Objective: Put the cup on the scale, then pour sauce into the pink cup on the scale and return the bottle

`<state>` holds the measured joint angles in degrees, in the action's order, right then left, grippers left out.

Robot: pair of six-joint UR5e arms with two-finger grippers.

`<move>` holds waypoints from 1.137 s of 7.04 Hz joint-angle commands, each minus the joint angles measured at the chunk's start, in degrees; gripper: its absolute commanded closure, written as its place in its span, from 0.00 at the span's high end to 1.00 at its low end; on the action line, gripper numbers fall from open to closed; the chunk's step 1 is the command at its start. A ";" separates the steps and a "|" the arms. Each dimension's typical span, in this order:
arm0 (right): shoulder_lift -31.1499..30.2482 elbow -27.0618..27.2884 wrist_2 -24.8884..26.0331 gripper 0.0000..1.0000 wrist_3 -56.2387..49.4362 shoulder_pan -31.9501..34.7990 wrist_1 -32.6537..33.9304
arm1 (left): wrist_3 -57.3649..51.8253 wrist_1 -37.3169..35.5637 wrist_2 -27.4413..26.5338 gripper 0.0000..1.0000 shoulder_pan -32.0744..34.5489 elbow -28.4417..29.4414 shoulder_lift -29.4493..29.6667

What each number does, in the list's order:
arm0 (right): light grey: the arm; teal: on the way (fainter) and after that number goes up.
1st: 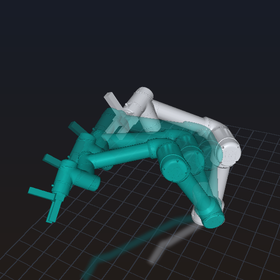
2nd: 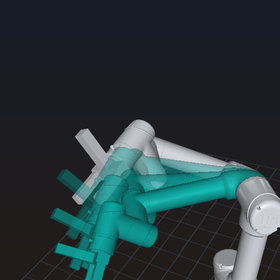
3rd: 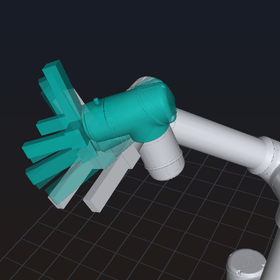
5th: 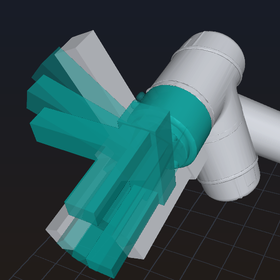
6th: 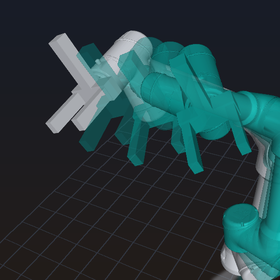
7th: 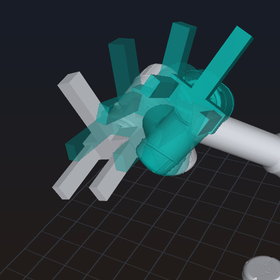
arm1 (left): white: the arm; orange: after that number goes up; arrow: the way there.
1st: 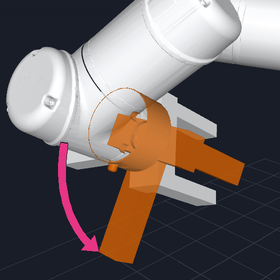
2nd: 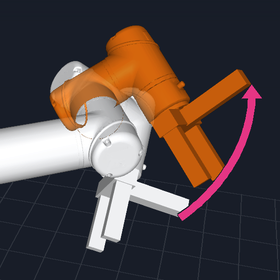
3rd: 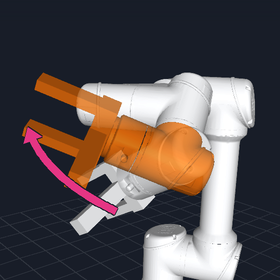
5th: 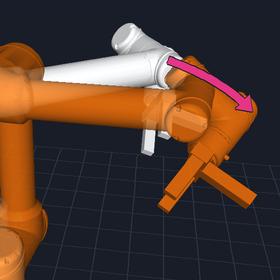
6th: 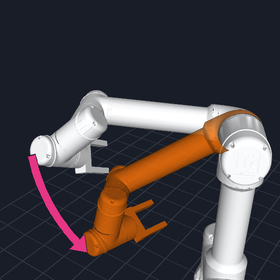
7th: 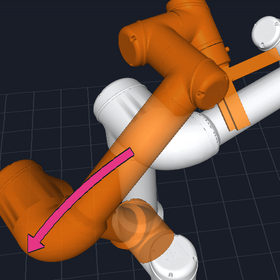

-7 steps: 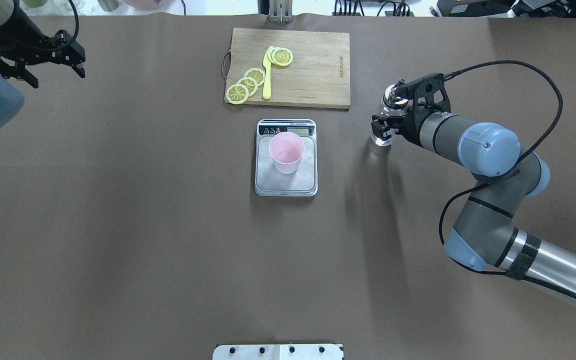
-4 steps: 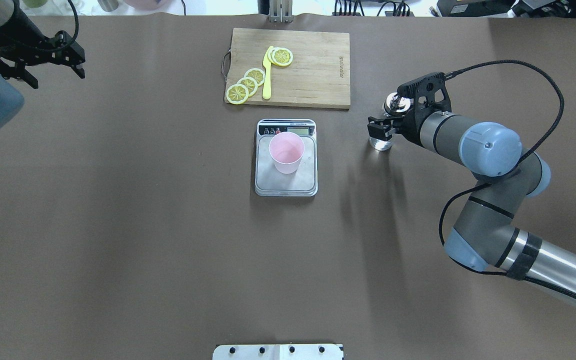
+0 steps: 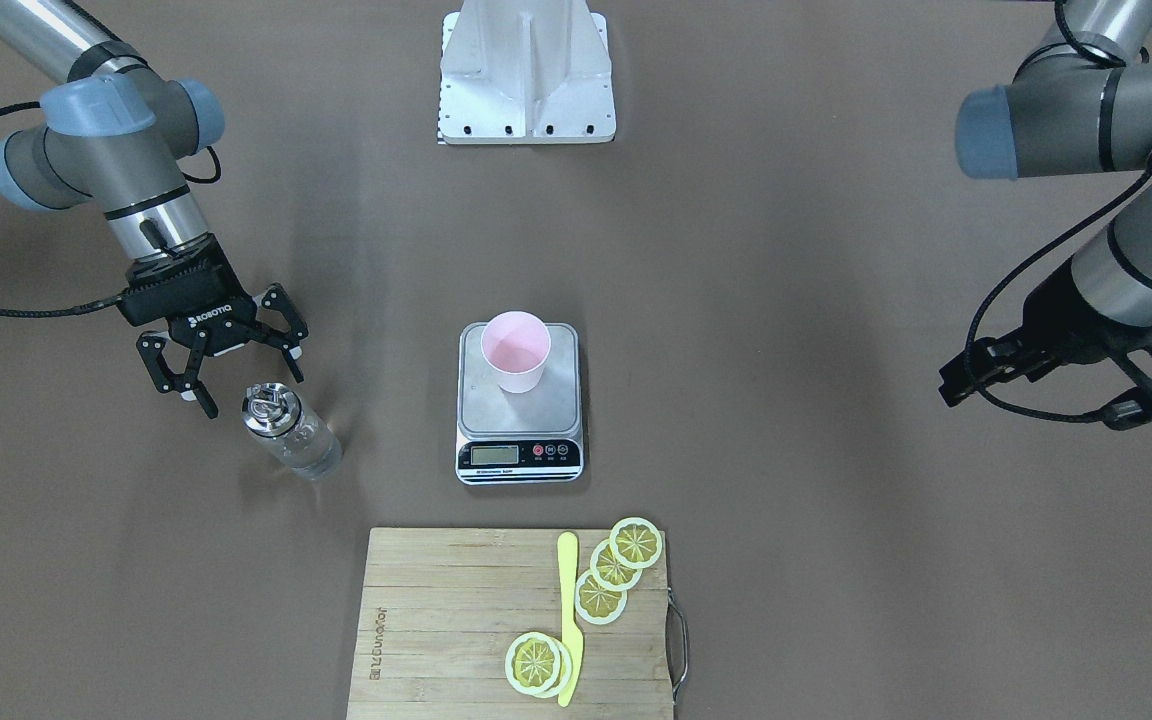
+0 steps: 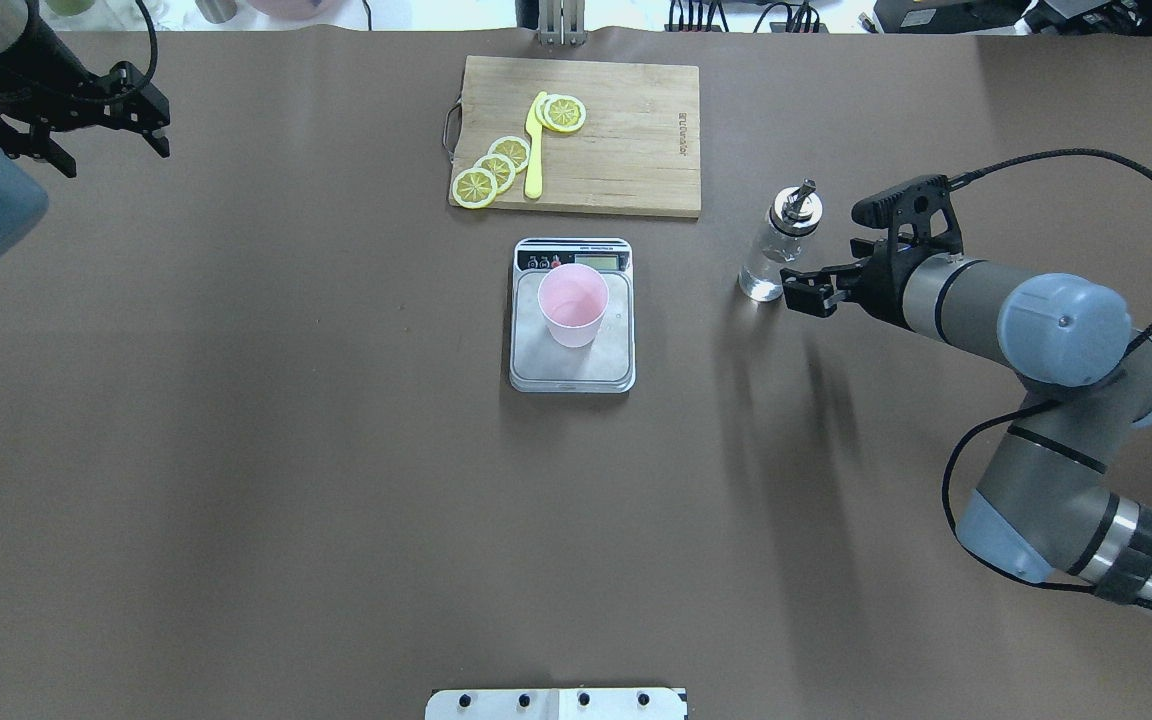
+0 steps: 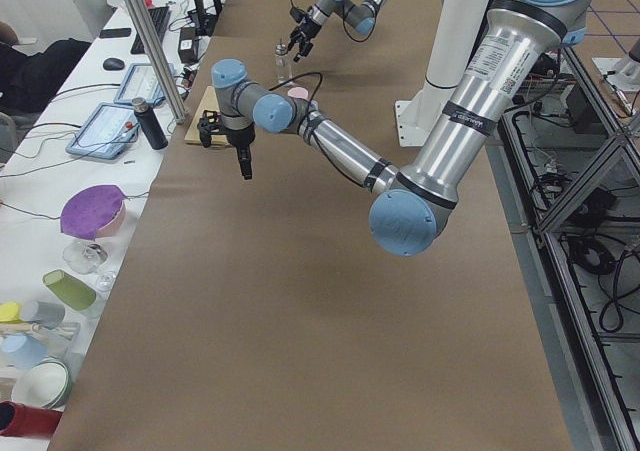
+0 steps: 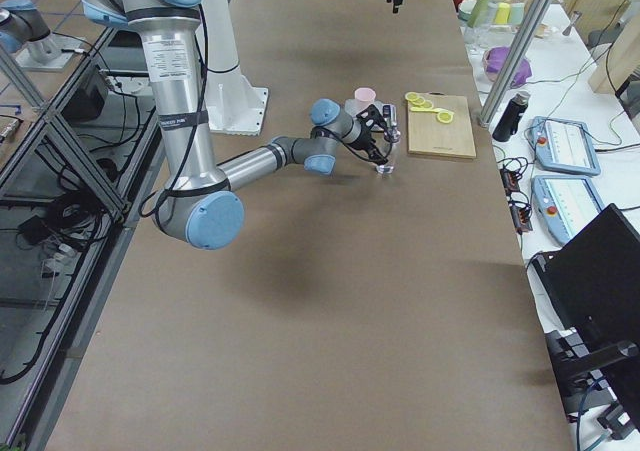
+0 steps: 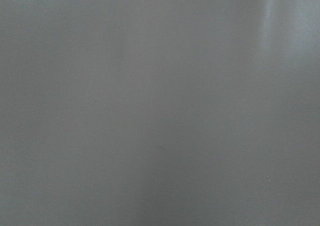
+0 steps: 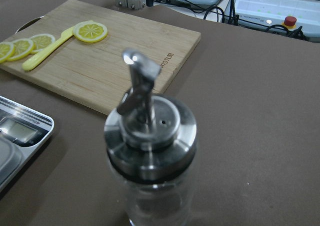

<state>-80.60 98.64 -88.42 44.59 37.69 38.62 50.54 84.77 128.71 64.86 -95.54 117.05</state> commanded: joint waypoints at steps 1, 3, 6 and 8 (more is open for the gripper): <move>-4.89 6.88 -7.86 1.00 2.60 0.80 3.45 | 0.26 2.22 -0.04 0.99 -0.17 -0.26 -0.07; -3.87 12.70 -24.76 1.00 1.65 12.77 21.66 | 0.18 2.33 -0.13 0.99 -0.53 -0.87 0.20; -0.96 9.06 -37.18 1.00 -28.50 32.04 47.61 | -18.02 0.94 -0.22 0.99 5.85 -2.72 -3.20; 0.89 -2.61 -39.53 1.00 -42.47 41.90 53.13 | -41.57 -3.03 -0.91 0.99 18.21 5.47 -6.31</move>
<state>-80.33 102.52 -126.11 9.71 73.53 87.89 22.44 83.29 128.29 75.68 -95.66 111.87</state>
